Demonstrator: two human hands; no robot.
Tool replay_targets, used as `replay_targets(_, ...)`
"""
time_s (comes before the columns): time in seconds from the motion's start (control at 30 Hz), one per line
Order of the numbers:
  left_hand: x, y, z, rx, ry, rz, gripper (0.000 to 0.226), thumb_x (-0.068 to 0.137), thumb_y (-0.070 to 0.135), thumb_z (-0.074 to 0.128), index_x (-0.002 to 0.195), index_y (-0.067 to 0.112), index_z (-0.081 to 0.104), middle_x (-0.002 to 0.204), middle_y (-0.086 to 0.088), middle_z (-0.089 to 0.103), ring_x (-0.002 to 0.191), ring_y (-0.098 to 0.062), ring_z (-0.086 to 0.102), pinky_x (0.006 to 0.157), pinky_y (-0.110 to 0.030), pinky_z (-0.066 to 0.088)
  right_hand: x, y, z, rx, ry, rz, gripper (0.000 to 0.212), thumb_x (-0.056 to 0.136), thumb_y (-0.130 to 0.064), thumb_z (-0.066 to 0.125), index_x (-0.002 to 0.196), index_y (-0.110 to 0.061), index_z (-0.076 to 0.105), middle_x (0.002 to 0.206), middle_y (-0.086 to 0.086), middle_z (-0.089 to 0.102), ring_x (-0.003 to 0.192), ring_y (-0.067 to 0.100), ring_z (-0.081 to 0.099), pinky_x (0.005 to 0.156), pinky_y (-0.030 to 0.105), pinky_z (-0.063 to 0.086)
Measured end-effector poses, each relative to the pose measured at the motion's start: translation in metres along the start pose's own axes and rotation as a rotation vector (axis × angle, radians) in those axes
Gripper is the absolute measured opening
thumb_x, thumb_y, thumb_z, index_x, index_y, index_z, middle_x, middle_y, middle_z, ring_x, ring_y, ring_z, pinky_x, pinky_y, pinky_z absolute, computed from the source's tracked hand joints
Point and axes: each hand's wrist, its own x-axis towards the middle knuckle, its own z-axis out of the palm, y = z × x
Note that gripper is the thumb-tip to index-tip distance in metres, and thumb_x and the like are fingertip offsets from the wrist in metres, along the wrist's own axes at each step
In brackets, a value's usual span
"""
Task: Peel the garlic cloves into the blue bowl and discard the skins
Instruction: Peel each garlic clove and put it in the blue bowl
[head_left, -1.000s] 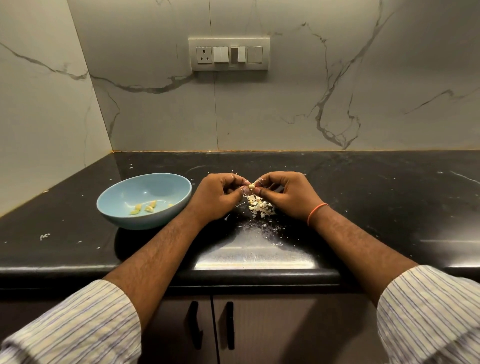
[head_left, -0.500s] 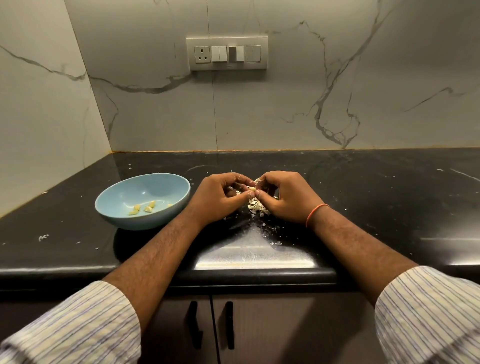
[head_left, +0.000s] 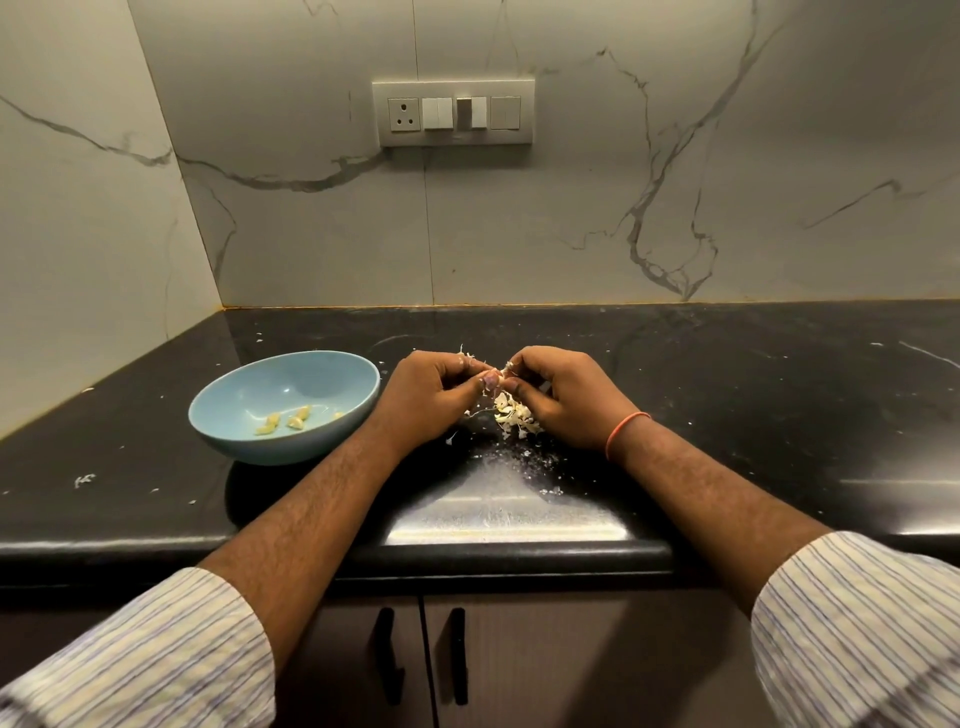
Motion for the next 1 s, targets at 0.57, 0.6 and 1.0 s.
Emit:
replay_targets(0.57,-0.003,0.012,0.004,0.03,0.077,0.12,0.017,0.093,0.023,0.081,0.109,0.019,0.084,0.095,0.012,0.081,0.089,0.002,0.075,0.082,-0.021,0.061,0.0,-0.008,-0.004,-0.12,-0.059,0.044,0.018,0.105,-0.03,0.057,0.097,-0.019,0.068,0.083,-0.009,0.062,0.076,0.015,0.058,0.068,0.032,0.043)
replay_targets(0.6,-0.003,0.012,0.003,0.018,0.077,0.107,0.016,0.093,0.022,0.082,0.109,0.019,0.084,0.095,0.012,0.081,0.088,0.001,0.076,0.082,-0.021,0.062,0.0,-0.007,-0.003,-0.113,-0.064,0.033,0.019,0.105,-0.029,0.056,0.096,-0.019,0.07,0.082,-0.009,0.064,0.076,0.015,0.059,0.067,0.033,0.045)
replay_targets(1.0,-0.005,0.016,0.003,-0.016,0.124,0.047,0.018,0.088,0.022,0.086,0.105,0.017,0.085,0.096,0.007,0.082,0.09,0.003,0.076,0.085,-0.028,0.063,0.001,-0.01,-0.002,-0.189,0.006,0.019,0.018,0.1,-0.027,0.062,0.091,-0.02,0.076,0.076,-0.006,0.068,0.068,0.014,0.059,0.061,0.027,0.038)
